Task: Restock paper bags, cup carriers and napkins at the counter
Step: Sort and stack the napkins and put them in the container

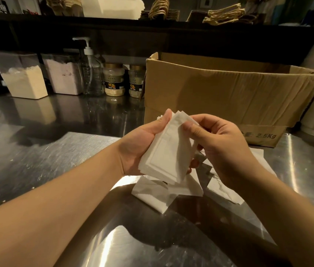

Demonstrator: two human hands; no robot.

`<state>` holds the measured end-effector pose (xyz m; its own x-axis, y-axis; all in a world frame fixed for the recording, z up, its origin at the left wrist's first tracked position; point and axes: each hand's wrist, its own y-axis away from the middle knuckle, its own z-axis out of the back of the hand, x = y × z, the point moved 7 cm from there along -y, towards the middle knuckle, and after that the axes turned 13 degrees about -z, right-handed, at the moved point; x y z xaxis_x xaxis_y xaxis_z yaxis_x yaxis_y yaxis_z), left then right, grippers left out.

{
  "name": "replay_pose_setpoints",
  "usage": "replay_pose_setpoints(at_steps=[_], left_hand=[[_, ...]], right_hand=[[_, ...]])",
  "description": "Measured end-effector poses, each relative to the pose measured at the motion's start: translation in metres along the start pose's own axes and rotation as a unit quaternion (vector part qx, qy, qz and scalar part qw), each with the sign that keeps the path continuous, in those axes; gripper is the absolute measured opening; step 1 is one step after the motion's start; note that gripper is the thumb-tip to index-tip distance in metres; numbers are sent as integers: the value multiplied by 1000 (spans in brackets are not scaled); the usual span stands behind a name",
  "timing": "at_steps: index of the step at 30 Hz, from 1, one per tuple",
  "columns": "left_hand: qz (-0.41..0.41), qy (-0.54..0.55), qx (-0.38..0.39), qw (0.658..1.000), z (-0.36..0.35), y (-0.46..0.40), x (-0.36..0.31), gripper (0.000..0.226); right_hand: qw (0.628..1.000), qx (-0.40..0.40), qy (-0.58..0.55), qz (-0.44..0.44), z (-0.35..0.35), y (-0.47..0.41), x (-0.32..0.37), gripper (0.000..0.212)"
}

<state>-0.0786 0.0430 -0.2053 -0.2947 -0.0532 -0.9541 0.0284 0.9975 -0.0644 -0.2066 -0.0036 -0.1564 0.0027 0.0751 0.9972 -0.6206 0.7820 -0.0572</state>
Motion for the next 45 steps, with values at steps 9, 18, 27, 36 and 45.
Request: replay_pose_setpoints(at_steps=[9, 18, 27, 36, 45], left_hand=[[3, 57, 17, 998, -10, 2, 2, 62], [-47, 80, -35, 995, -9, 1, -5, 35], [-21, 136, -55, 989, -4, 0, -5, 44], [-78, 251, -187, 947, 32, -2, -18, 33], [-66, 235, -217, 945, 36, -3, -14, 31]], right_hand=[[986, -85, 127, 64, 4, -3, -6, 22], [918, 101, 369, 107, -24, 7, -8, 125], [939, 15, 324, 112, -13, 2, -1, 88], [852, 107, 509, 51, -39, 11, -24, 35], [822, 197, 533, 14, -57, 22, -33, 46]])
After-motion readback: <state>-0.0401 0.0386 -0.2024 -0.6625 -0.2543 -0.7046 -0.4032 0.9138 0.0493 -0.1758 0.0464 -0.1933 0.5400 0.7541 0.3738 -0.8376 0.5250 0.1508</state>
